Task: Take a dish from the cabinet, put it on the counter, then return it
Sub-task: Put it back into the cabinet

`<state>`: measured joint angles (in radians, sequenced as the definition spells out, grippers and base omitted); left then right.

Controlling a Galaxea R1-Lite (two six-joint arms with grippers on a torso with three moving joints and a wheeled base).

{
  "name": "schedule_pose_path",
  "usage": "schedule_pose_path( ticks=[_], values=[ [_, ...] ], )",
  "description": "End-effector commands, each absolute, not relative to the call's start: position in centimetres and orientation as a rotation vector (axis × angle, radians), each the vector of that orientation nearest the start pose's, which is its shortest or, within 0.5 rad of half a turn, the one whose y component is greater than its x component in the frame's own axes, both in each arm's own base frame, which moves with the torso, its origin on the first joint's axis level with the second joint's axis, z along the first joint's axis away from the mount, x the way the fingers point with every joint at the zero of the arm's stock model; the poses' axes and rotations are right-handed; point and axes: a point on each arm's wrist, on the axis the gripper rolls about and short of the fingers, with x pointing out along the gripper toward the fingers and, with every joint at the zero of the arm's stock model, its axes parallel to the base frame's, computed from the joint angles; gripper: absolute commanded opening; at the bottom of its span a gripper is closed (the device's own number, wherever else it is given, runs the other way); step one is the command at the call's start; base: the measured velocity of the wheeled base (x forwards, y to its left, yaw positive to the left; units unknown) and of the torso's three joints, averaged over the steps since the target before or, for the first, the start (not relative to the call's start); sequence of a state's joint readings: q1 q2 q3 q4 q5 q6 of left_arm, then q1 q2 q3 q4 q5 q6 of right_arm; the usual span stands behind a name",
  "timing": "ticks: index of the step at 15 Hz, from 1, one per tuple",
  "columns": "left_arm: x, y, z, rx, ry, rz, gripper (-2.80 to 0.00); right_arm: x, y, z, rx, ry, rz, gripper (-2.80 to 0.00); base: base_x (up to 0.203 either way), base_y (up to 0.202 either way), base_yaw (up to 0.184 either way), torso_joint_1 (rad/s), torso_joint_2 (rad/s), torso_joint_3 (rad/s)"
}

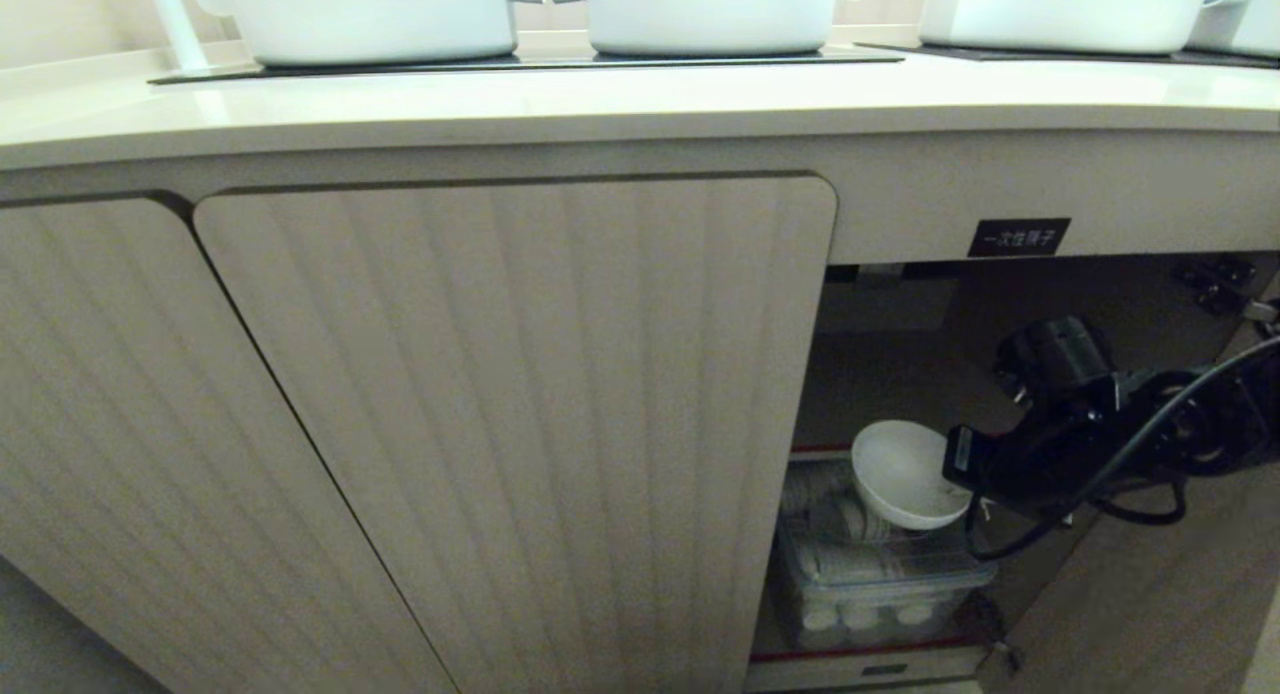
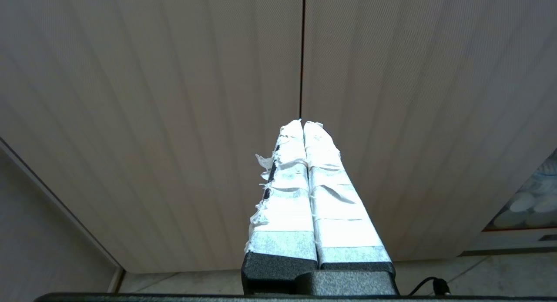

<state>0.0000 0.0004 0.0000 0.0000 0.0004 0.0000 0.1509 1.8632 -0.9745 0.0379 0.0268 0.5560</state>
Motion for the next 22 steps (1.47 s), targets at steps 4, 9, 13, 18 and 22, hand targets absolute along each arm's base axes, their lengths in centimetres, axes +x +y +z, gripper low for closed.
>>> schedule_pose_path(
  ticks=[4, 9, 13, 18, 22],
  values=[
    [-2.3, 0.0, 7.5, 0.000, 0.000, 0.000, -2.80, 33.2, 4.4, 11.5, 0.470, 0.930, -0.112, -2.80, 0.000, 0.000, 0.000, 0.000, 0.00, 0.000],
    [-2.3, 0.0, 7.5, 0.000, 0.000, 0.002, -2.80, 34.2, 4.6, 11.9, 0.477, 0.917, -0.101, -2.80, 0.000, 0.000, 0.000, 0.000, 0.00, 0.000],
    [-2.3, 0.0, 7.5, 0.000, 0.000, 0.000, -2.80, 34.5, 4.6, 11.0, 0.482, 0.936, -0.109, -2.80, 0.000, 0.000, 0.000, 0.000, 0.00, 0.000],
    [-2.3, 0.0, 7.5, 0.000, 0.000, 0.002, -2.80, 35.4, 4.6, 10.8, 0.489, 0.933, -0.113, -2.80, 0.000, 0.000, 0.000, 0.000, 0.00, 0.000],
    [-2.3, 0.0, 7.5, 0.000, 0.000, 0.002, -2.80, 36.1, 4.6, 11.3, 0.510, 0.919, -0.120, -2.80, 0.000, 0.000, 0.000, 0.000, 0.00, 0.000]
  ],
)
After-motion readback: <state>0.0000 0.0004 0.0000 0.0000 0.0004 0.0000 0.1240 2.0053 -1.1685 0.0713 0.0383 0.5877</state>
